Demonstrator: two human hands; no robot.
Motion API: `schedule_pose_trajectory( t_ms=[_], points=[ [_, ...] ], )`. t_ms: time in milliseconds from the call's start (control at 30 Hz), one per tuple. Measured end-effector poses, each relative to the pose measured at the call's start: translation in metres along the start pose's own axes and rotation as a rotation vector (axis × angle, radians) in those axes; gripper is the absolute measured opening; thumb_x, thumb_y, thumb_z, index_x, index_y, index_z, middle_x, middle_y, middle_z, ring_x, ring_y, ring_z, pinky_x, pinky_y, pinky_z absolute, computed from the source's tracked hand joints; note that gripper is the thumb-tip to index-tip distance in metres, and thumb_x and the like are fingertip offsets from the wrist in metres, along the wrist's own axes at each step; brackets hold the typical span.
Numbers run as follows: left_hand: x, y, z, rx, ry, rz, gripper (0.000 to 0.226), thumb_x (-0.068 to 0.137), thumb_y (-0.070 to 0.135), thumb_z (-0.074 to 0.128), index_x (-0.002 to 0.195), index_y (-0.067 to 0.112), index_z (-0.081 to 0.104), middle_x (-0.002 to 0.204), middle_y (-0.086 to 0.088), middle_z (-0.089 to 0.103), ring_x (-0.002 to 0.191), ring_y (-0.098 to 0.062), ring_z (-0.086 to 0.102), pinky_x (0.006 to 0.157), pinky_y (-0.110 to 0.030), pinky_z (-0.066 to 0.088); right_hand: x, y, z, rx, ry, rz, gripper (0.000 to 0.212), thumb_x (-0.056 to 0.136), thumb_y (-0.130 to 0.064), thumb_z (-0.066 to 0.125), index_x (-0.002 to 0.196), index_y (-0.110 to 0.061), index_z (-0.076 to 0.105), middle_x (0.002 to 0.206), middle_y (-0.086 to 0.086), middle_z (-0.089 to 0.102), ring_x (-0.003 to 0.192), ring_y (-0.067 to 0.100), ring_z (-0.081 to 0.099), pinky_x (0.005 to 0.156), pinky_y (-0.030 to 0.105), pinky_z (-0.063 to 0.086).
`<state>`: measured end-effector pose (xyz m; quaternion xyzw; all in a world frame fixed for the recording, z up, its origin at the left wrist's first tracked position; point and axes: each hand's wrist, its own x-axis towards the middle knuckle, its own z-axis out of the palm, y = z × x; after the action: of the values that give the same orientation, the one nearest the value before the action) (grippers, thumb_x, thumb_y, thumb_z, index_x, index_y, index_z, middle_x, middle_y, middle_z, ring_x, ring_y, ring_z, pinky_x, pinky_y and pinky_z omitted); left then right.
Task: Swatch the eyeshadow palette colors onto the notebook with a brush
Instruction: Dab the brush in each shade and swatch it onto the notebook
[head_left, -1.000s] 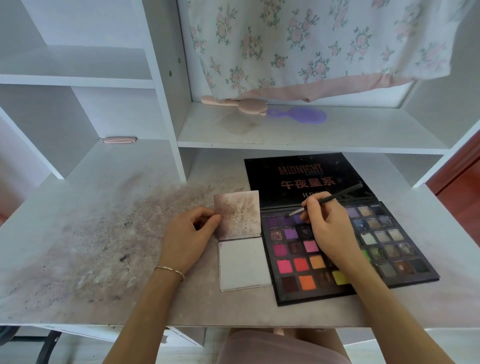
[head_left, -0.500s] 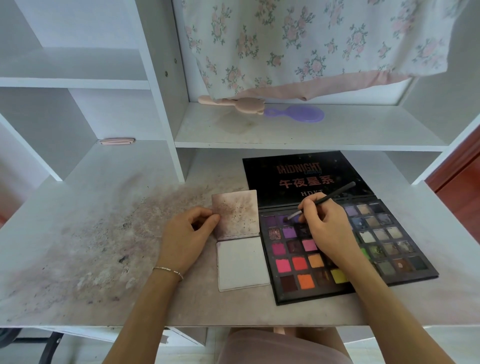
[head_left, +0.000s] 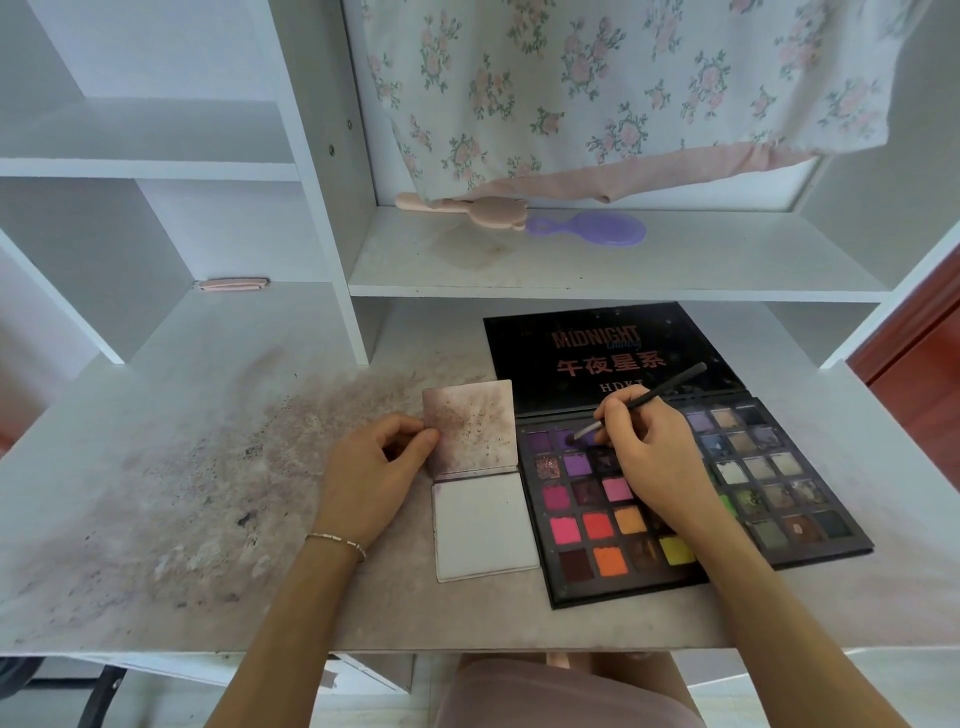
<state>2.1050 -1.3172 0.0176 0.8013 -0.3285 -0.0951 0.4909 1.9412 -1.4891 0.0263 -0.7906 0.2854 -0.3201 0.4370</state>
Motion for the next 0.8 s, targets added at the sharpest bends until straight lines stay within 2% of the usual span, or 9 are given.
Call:
schedule_pose_trajectory(
  t_ms=[167, 300, 400, 567, 800],
  points=[
    [0.000, -0.001, 0.000, -0.008, 0.005, 0.004, 0.010, 0.083, 0.016, 0.065, 0.076, 0.022, 0.067, 0.075, 0.013, 0.066, 0.075, -0.003, 0.060, 0.064, -0.003, 0.041, -0.002, -0.008, 0.000, 0.088, 0.014, -0.019, 0.023, 0.092, -0.007, 0.044, 0.075, -0.017, 0.054, 0.063, -0.001, 0.058, 0.059, 0.001, 0.056, 0.057, 0.012, 0.045],
    [0.001, -0.001, 0.000, -0.003, 0.003, 0.002, 0.008, 0.083, 0.017, 0.066, 0.076, 0.022, 0.067, 0.075, 0.013, 0.065, 0.074, -0.003, 0.060, 0.064, -0.003, 0.041, -0.008, -0.022, 0.011, 0.293, 0.028, 0.025, 0.019, 0.091, -0.005, 0.046, 0.077, -0.013, 0.055, 0.060, -0.001, 0.060, 0.057, 0.004, 0.058, 0.057, 0.015, 0.047],
    [0.000, -0.001, 0.000, -0.005, 0.005, 0.002, 0.006, 0.083, 0.017, 0.066, 0.078, 0.020, 0.069, 0.076, 0.011, 0.067, 0.075, -0.004, 0.061, 0.066, -0.006, 0.043, -0.016, -0.034, 0.029, 0.356, -0.102, 0.022, 0.014, 0.090, -0.007, 0.048, 0.079, -0.011, 0.055, 0.059, -0.001, 0.062, 0.058, 0.006, 0.060, 0.056, 0.016, 0.048],
    [0.000, -0.002, 0.000, -0.010, -0.006, 0.017, 0.009, 0.083, 0.018, 0.065, 0.076, 0.024, 0.068, 0.075, 0.013, 0.066, 0.075, -0.004, 0.061, 0.067, -0.011, 0.046, -0.026, -0.043, 0.056, 0.246, -0.266, -0.010, 0.014, 0.089, -0.011, 0.054, 0.078, -0.020, 0.056, 0.069, -0.002, 0.064, 0.071, 0.005, 0.066, 0.065, 0.015, 0.049],
    [0.000, -0.001, 0.000, -0.002, -0.007, 0.016, 0.013, 0.083, 0.019, 0.065, 0.075, 0.029, 0.065, 0.074, 0.018, 0.064, 0.072, 0.001, 0.059, 0.065, -0.009, 0.044, -0.026, -0.041, 0.062, 0.165, -0.254, -0.045, 0.015, 0.088, -0.011, 0.055, 0.077, -0.021, 0.057, 0.070, -0.007, 0.065, 0.070, 0.000, 0.064, 0.064, 0.009, 0.047]
  ],
)
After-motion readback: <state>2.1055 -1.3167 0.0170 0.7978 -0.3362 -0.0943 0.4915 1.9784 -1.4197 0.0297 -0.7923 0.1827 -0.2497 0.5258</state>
